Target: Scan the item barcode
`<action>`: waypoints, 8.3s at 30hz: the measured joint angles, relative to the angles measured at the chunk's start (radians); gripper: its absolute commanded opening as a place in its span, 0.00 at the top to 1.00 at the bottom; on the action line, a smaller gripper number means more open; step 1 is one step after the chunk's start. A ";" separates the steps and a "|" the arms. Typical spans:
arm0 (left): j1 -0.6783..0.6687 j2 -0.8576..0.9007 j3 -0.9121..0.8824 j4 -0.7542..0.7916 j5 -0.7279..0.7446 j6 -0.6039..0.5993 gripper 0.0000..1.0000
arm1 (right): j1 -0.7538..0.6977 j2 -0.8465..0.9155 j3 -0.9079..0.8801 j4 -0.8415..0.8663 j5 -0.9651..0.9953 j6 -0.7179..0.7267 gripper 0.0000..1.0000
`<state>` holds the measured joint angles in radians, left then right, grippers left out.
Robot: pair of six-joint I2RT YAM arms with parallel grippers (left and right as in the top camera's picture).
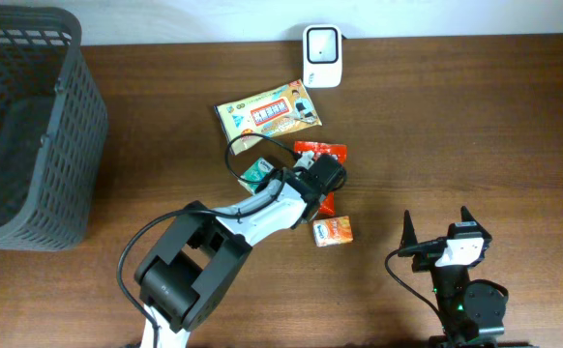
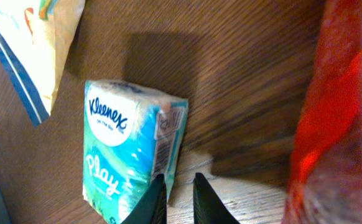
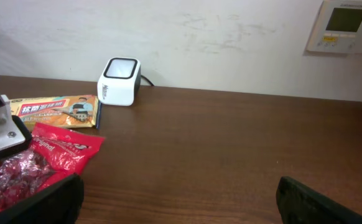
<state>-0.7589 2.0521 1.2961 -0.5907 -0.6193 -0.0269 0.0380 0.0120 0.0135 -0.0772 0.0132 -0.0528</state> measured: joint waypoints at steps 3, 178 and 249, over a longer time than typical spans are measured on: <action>0.000 -0.003 0.027 -0.008 0.014 0.000 0.79 | 0.000 0.000 0.000 0.000 0.000 0.000 0.02; 0.521 0.024 0.635 -0.618 0.678 -0.060 0.01 | 0.297 1.306 0.903 -0.198 -0.685 0.872 0.11; 0.634 0.024 0.635 -0.644 0.577 -0.180 0.01 | 0.625 1.966 1.069 0.100 -0.160 1.190 0.55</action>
<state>-0.1246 2.0762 1.9308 -1.2343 -0.0422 -0.2073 0.6632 1.9778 1.0824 0.0223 -0.1467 1.1370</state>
